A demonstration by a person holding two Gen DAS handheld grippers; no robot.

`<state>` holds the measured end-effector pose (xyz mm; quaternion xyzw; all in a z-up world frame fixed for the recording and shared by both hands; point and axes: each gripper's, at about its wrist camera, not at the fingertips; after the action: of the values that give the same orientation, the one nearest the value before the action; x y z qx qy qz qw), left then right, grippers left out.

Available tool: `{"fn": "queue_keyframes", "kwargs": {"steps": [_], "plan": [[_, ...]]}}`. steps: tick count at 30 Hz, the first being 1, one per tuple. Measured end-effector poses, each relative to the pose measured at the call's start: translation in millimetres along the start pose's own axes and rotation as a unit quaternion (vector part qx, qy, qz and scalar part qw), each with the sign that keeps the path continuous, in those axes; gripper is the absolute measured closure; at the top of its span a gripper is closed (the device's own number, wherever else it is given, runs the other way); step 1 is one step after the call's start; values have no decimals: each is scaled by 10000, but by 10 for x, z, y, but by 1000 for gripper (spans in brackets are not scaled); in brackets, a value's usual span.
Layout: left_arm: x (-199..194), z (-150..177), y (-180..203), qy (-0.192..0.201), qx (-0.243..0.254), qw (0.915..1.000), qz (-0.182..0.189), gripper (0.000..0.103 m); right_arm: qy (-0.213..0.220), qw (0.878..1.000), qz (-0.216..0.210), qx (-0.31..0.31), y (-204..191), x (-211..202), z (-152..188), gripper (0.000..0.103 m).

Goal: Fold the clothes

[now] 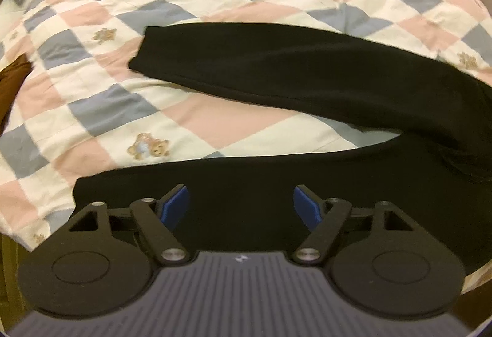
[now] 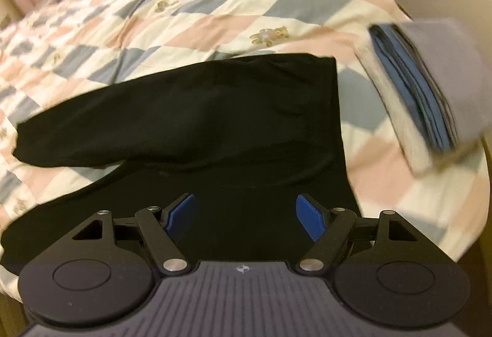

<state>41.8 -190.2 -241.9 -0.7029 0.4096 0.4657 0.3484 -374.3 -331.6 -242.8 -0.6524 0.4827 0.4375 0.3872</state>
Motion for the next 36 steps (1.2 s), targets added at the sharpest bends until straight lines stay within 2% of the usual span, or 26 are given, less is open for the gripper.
{"fn": "queue_keyframes", "kwargs": {"steps": [5, 9, 13, 16, 18, 21, 24, 25, 26, 27, 31, 34, 36], "plan": [[335, -361, 121, 278, 780, 9963, 230, 37, -192, 9990, -83, -387, 51, 407, -269, 27], [704, -818, 273, 669, 1722, 9819, 423, 48, -117, 9971, -286, -688, 80, 700, -499, 28], [1143, -1319, 453, 968, 2599, 9583, 687, 48, 186, 9932, -519, -1023, 78, 921, -795, 29], [1478, -1619, 605, 1106, 3487, 9278, 728, 50, 301, 9870, -698, -1418, 2, 1139, -1020, 29], [1678, -1772, 647, 1102, 3908, 9108, 749, 62, 358, 9800, -814, -1781, -85, 1305, -1150, 30], [1951, -2007, 609, 993, 4183, 8995, 771, 85, 407, 9685, -964, -2258, -233, 1547, -1343, 35], [2124, -2163, 526, 902, 4314, 8926, 953, 84, 476, 9576, -1158, -2594, -368, 1760, -1574, 39], [2164, -2193, 502, 884, 4361, 8897, 1019, 80, 489, 9542, -1221, -2688, -414, 1820, -1656, 39], [2205, -2223, 480, 863, 4411, 8867, 1089, 70, 495, 9507, -1289, -2778, -459, 1874, -1733, 39], [2251, -2249, 465, 826, 4473, 8828, 1174, 68, 477, 9474, -1352, -2863, -502, 1930, -1813, 39], [2446, -2341, 410, 528, 4630, 8695, 1636, 69, 139, 9339, -1631, -3179, -647, 2162, -2069, 39], [2557, -2368, 382, 386, 4674, 8640, 1832, 69, -164, 9257, -1750, -3350, -706, 2285, -2173, 41], [2597, -2346, 381, 374, 4729, 8607, 1847, 73, -244, 9249, -1792, -3345, -721, 2339, -2220, 40]]}}
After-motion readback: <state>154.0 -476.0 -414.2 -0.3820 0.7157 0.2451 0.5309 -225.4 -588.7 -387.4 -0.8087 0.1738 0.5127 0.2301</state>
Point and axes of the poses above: each gripper's, at about its wrist camera, not at the fingertips, and x roughly the way its jaws point, y to its right, z to its underside, and after that the axes turned 1 degree about z, right-handed
